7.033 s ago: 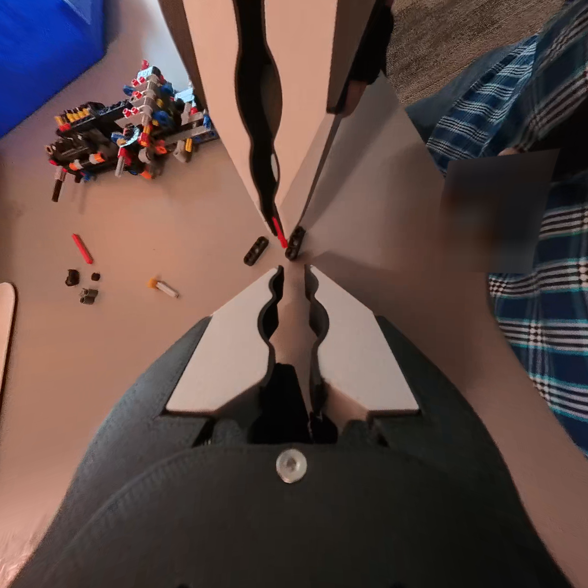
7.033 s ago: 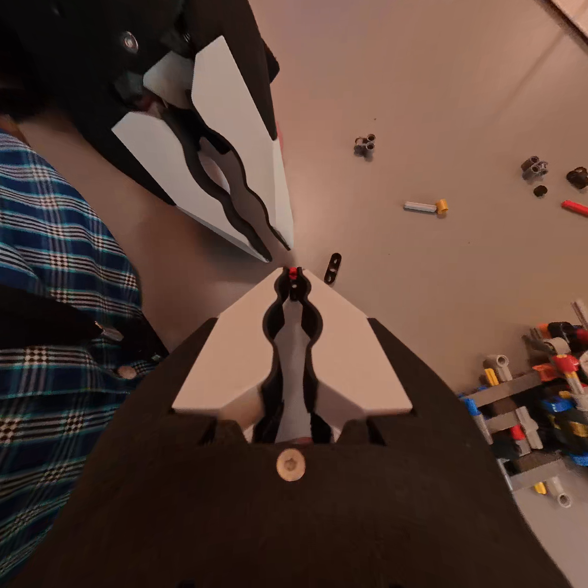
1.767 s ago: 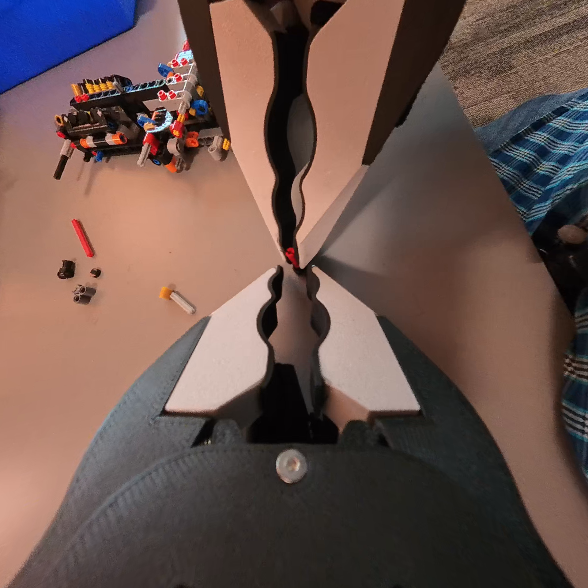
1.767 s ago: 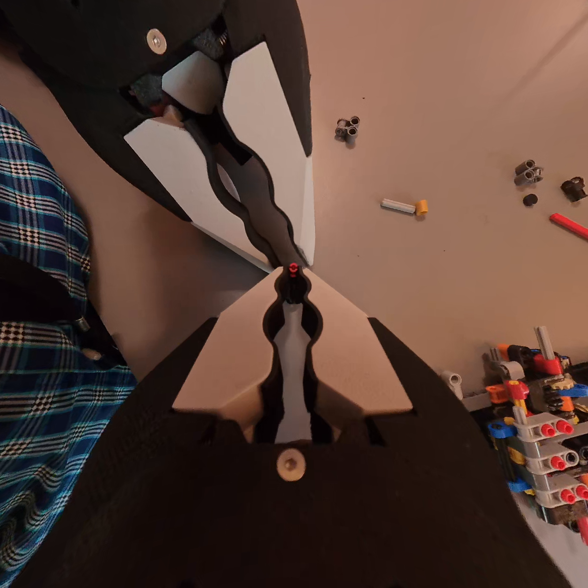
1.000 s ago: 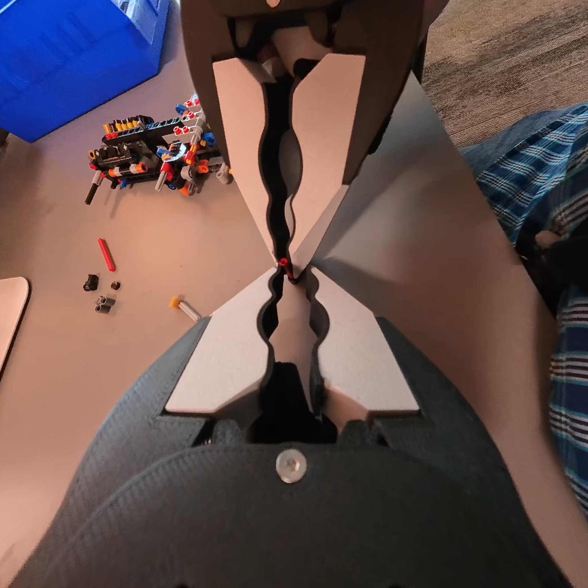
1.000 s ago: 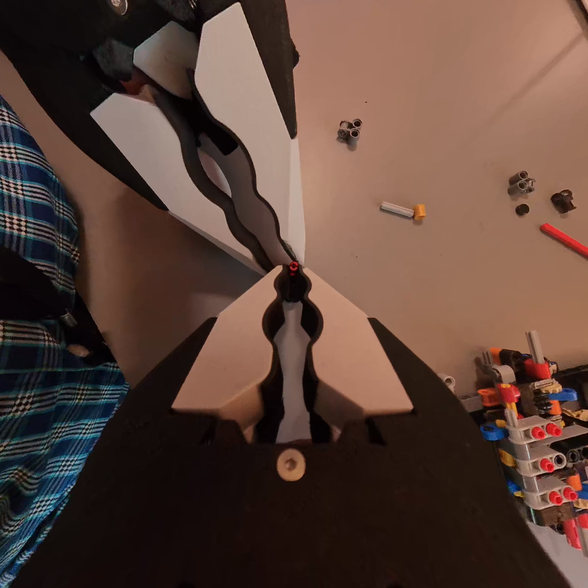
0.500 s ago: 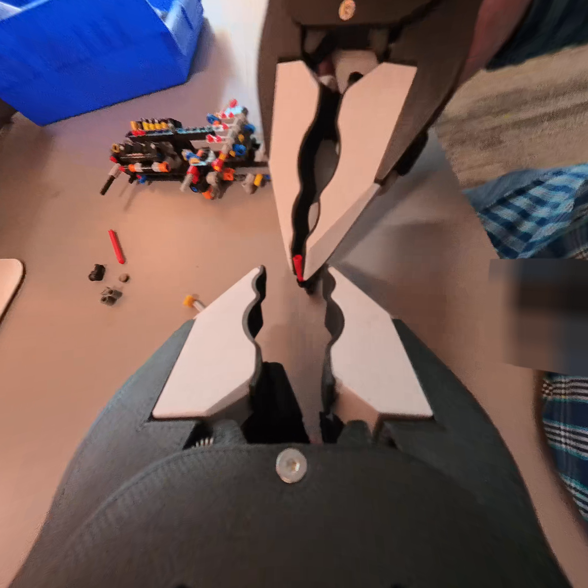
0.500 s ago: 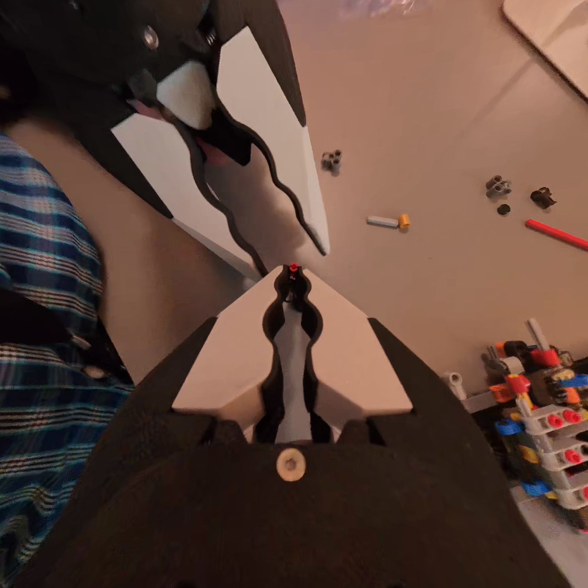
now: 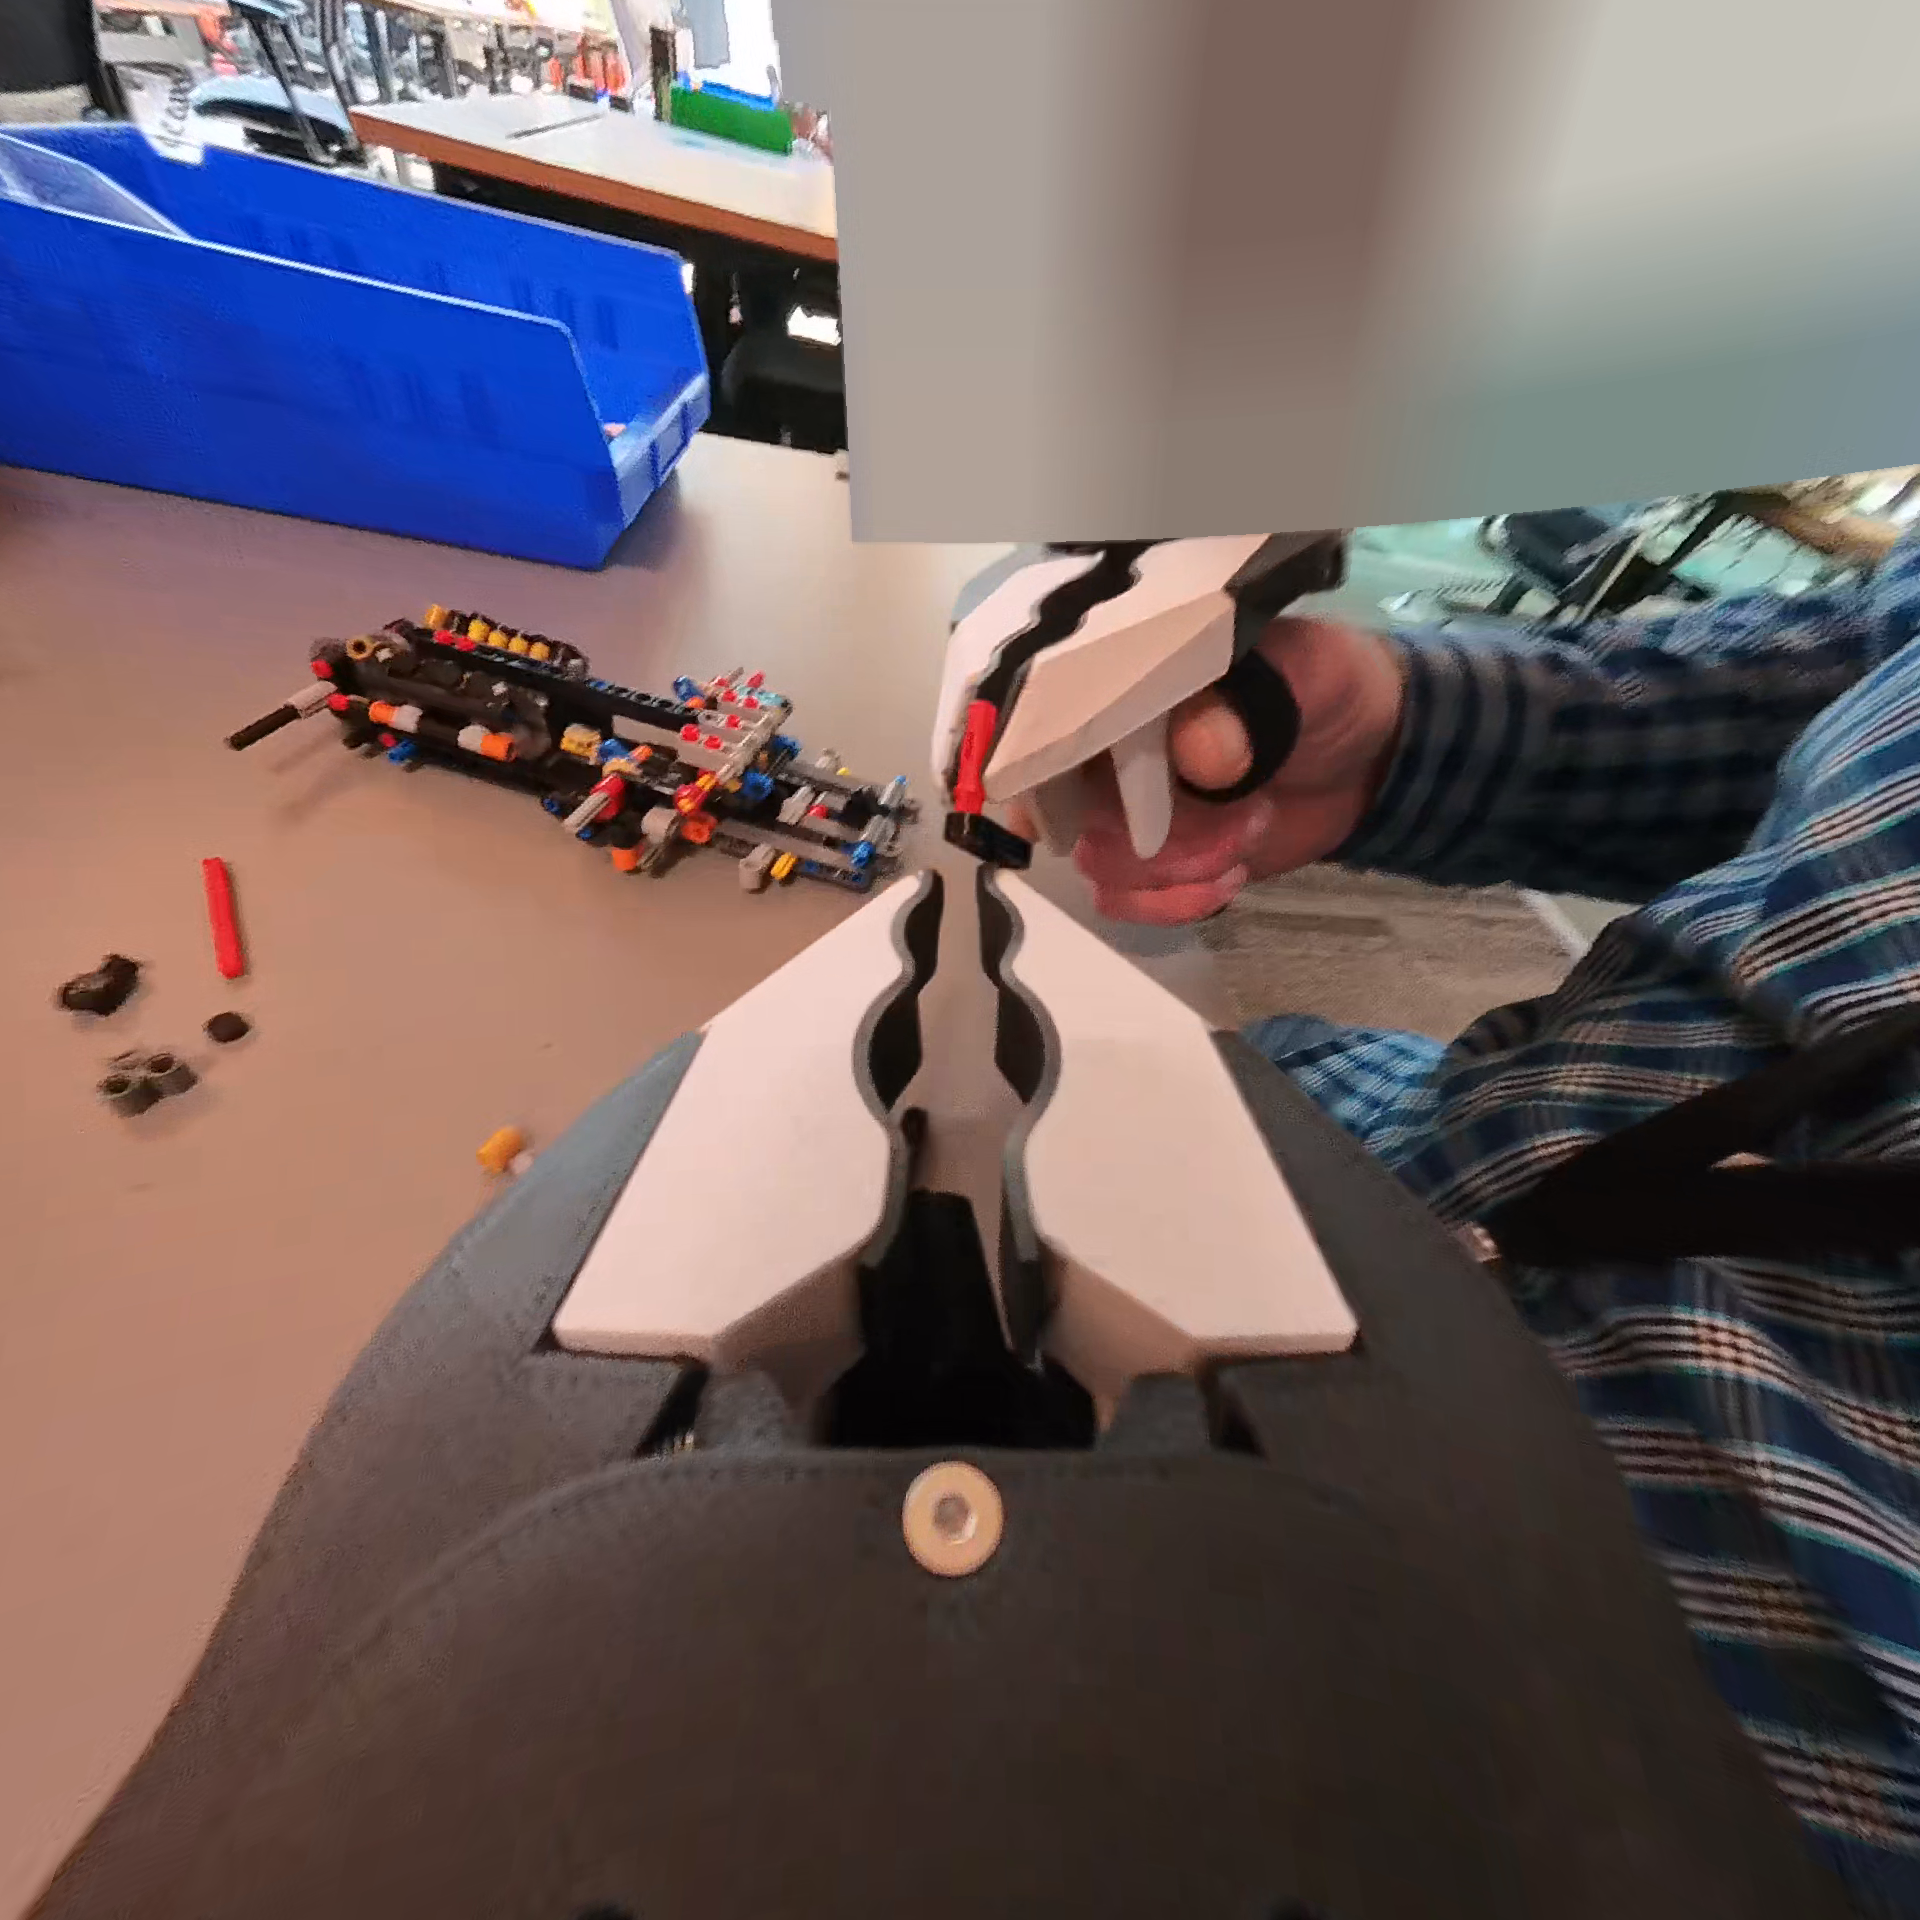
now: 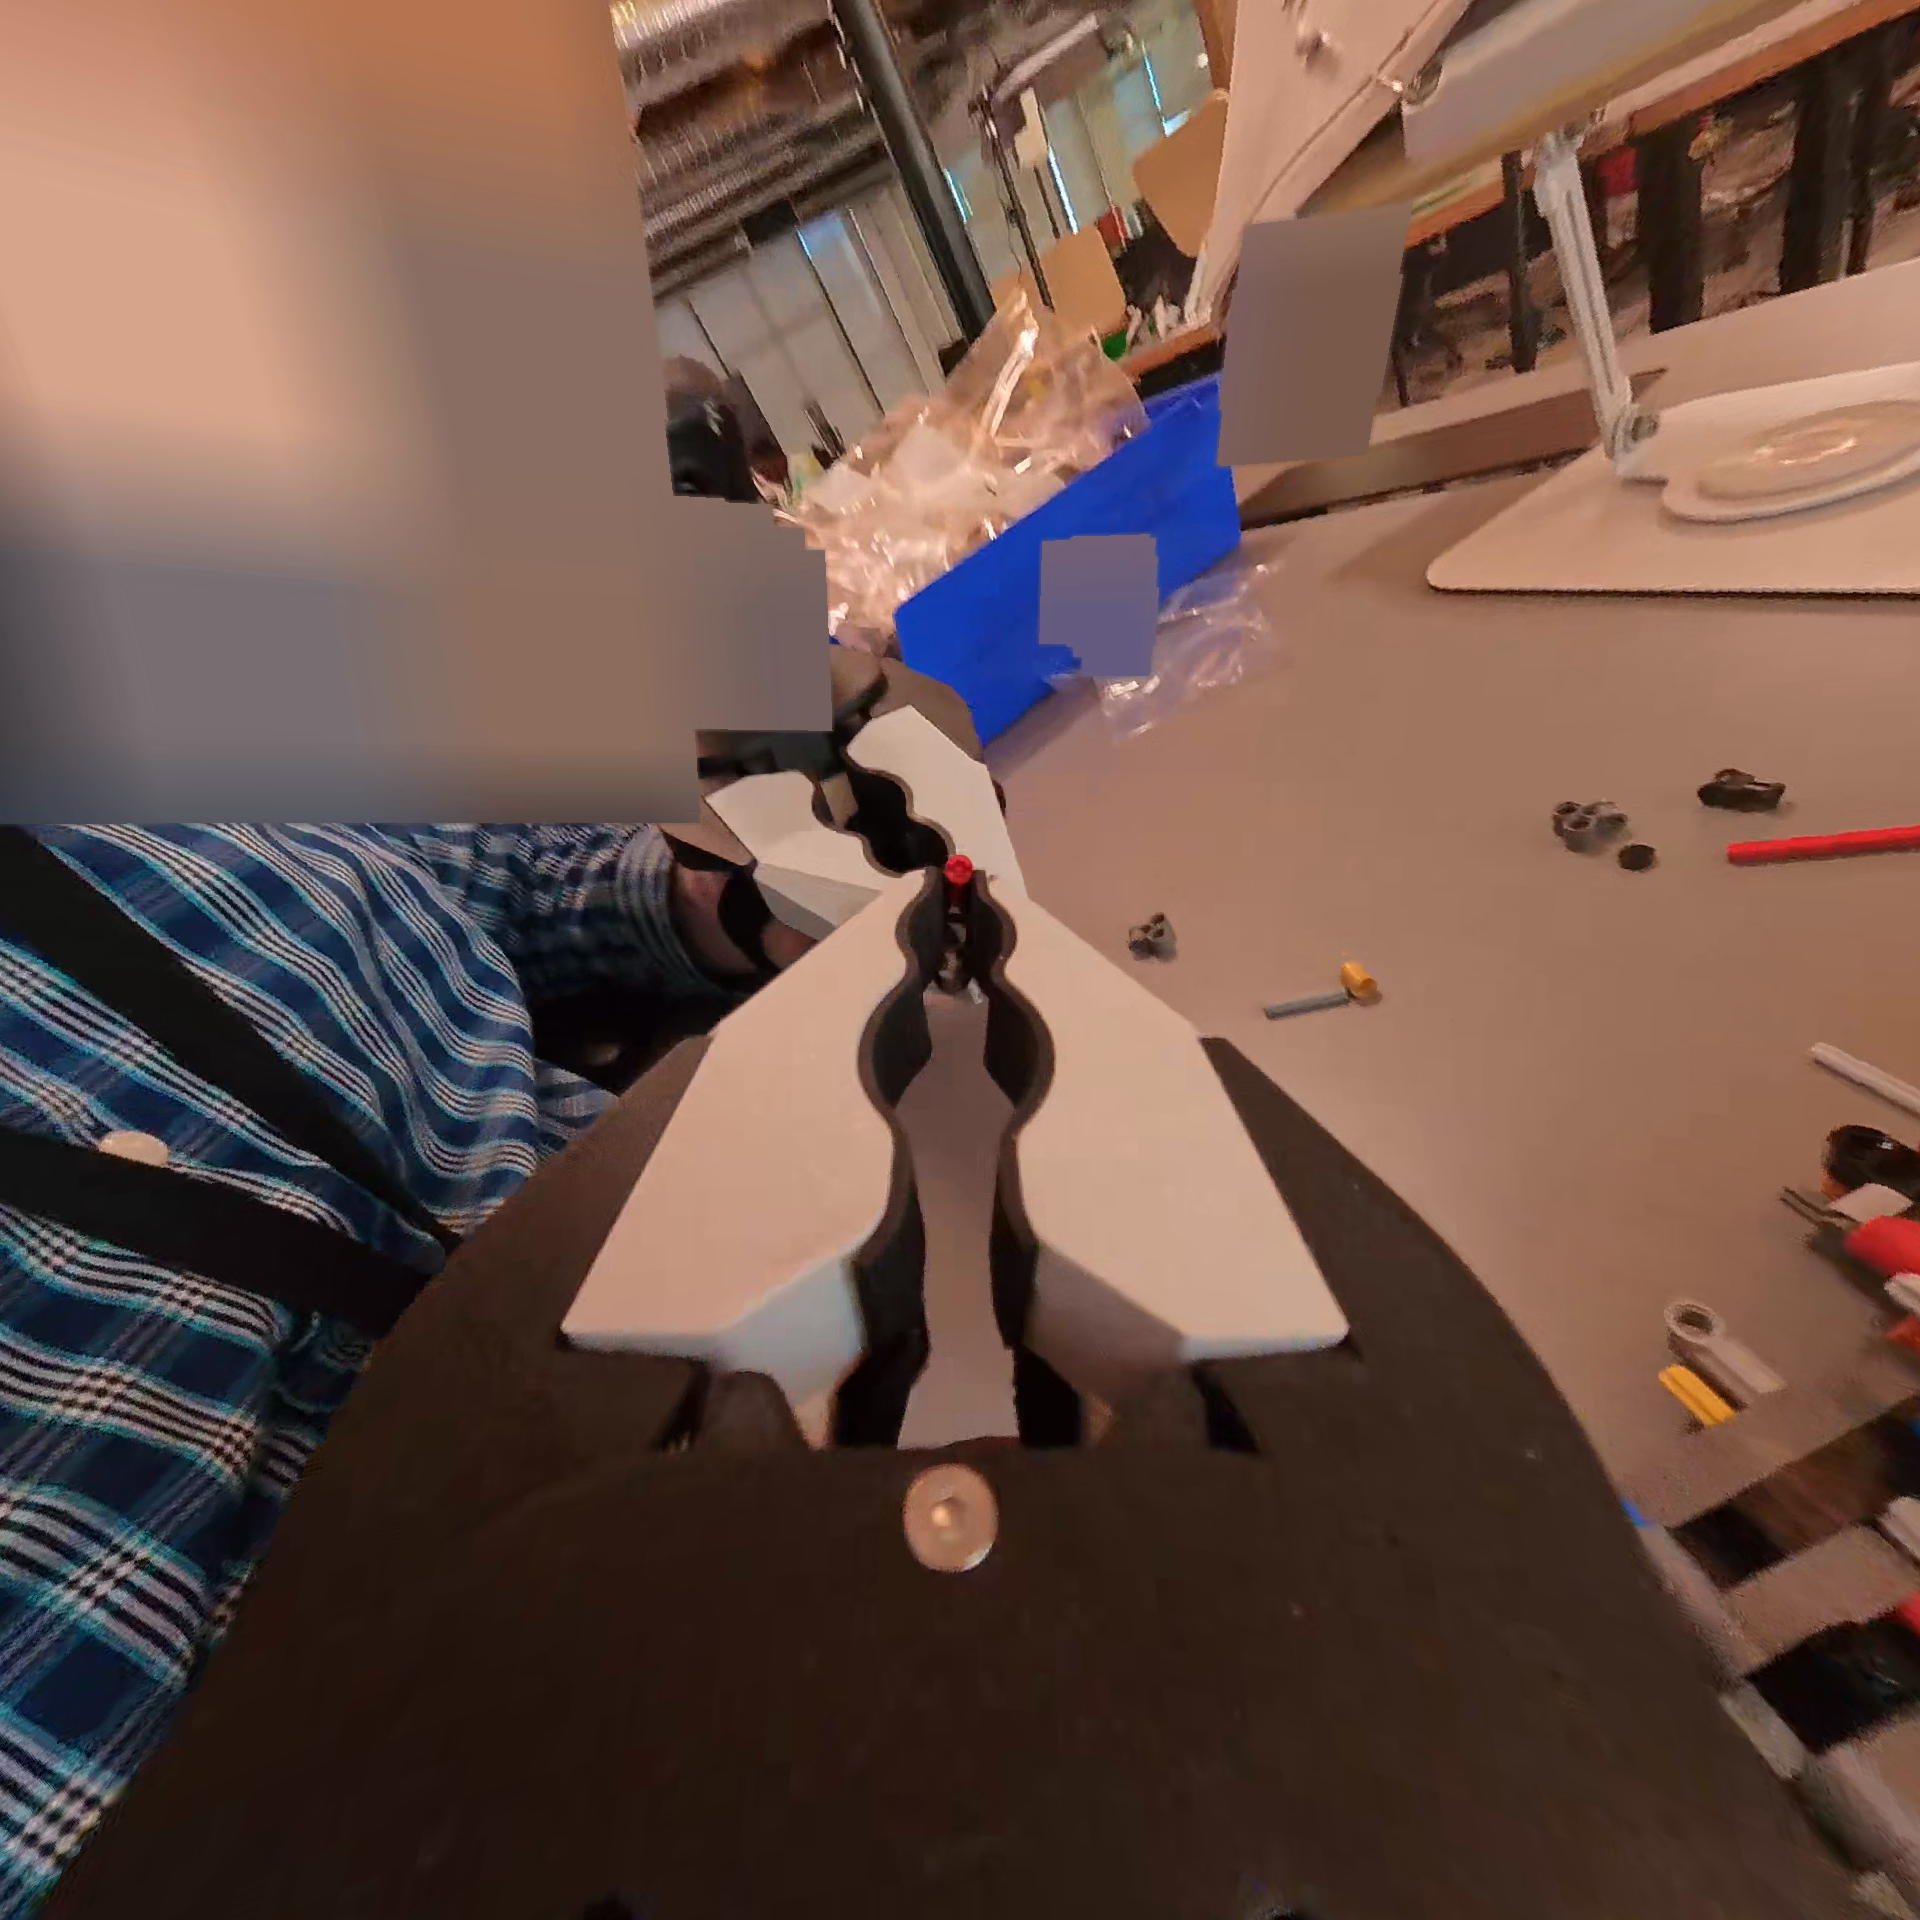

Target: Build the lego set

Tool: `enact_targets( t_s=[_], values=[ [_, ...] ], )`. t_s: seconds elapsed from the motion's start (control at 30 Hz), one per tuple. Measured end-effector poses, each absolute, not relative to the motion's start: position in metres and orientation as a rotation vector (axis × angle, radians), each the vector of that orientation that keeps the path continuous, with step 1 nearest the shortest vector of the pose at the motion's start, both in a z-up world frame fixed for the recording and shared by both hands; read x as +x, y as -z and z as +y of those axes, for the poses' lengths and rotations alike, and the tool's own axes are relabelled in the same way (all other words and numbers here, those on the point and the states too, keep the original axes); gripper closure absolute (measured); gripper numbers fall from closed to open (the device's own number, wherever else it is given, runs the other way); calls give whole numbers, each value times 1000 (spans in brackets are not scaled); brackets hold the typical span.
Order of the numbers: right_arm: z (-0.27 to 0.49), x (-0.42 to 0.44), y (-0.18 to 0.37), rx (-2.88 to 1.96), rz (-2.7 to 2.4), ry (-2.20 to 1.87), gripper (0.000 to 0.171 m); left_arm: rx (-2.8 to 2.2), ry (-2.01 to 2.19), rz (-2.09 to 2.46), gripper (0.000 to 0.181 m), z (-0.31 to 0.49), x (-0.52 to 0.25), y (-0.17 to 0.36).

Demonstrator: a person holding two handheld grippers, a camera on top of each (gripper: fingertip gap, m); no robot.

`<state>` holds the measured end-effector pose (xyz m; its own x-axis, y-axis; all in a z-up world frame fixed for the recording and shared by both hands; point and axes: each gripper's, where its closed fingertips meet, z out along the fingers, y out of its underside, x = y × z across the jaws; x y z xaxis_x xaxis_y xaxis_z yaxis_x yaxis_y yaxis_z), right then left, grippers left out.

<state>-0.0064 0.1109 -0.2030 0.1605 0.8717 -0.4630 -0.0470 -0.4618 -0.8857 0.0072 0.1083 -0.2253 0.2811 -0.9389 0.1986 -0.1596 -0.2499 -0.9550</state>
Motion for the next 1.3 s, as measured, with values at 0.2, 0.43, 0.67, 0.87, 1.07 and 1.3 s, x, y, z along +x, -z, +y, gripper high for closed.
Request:
enact_targets(
  t_s=[0.2, 0.43, 0.67, 0.87, 1.07, 1.3],
  values=[
    [107, -5, 191, -1542, -754, -1476, 170, -1580, 1288, 969, 166, 98, 9, 212],
    [104, -5, 184, -1492, -757, -1487, 171, -1567, 1474, 872, 160, 96, 7, 204],
    [103, -7, 186, -1482, -746, -1497, 170, -1531, 1624, 800, 157, 95, 5, 197],
    [102, -8, 187, -1486, -737, -1500, 170, -1514, 1558, 806, 175, 97, 5, 197],
    [99, -6, 193, -1553, -859, -1394, 169, -1493, 1341, 970, 175, 94, 5, 204],
    [91, -3, 202, -1600, -1080, -1224, 168, -1483, 1192, 1142, 175, 88, 5, 212]
  ],
)
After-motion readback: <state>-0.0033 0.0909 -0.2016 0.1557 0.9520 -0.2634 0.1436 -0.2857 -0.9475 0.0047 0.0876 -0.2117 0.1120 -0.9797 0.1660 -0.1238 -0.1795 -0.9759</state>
